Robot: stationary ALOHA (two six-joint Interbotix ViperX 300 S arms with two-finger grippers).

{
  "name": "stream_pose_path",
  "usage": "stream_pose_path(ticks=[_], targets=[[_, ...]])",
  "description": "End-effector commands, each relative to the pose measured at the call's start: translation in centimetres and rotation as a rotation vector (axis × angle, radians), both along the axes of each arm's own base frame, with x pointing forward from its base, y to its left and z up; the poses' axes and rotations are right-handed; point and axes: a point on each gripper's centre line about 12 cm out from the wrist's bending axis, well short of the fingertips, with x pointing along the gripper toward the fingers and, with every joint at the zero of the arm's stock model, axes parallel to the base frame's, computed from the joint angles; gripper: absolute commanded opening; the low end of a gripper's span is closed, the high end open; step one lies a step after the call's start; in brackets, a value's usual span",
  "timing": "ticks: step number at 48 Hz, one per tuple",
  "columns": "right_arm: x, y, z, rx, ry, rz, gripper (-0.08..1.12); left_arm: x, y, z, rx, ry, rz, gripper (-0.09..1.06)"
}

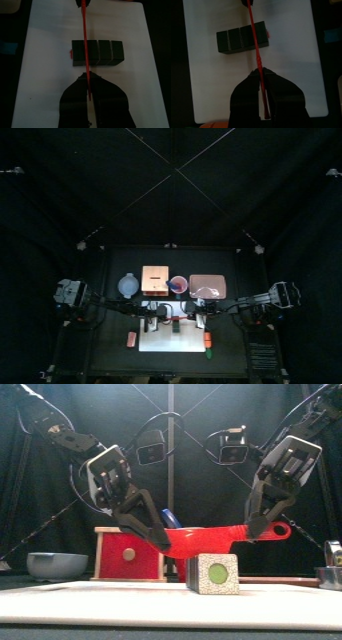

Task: Place sushi on board then cut the sushi with the knife then place the pieces on the plate
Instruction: Cut the sushi into 4 pieces

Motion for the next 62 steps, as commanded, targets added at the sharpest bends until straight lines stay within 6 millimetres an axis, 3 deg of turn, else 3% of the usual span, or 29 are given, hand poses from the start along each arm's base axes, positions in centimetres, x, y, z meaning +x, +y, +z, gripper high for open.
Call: stream_pose_path(ticks=[1, 14, 33, 43, 62], targets=[[0.0, -0.3, 0.2, 0.009, -0.004, -0.017, 0.27, 0.3, -0.3, 0.7, -0.004, -0.018, -0.005, 0.33], [0.0, -0.1, -0.7, 0.014, 0.027, -0.019, 0.27, 0.3, -0.3, -0.4, -0.001, 0.008, -0.004, 0.33], [0.2, 0.7, -3.7, 0.031, 0.121, -0.014, 0.27, 0.3, -0.3, -2.7, 0.009, 0.067, -0.007, 0.33], [0.2, 0.4, -3.5, 0.025, 0.113, -0.018, 0.27, 0.4, 0.2, -2.5, 0.013, 0.060, 0.000, 0.33], [0.3, -2.3, -3.1, -0.006, 0.101, -0.066, 0.27, 0.7, 2.7, -2.3, 0.062, 0.050, 0.010, 0.33]])
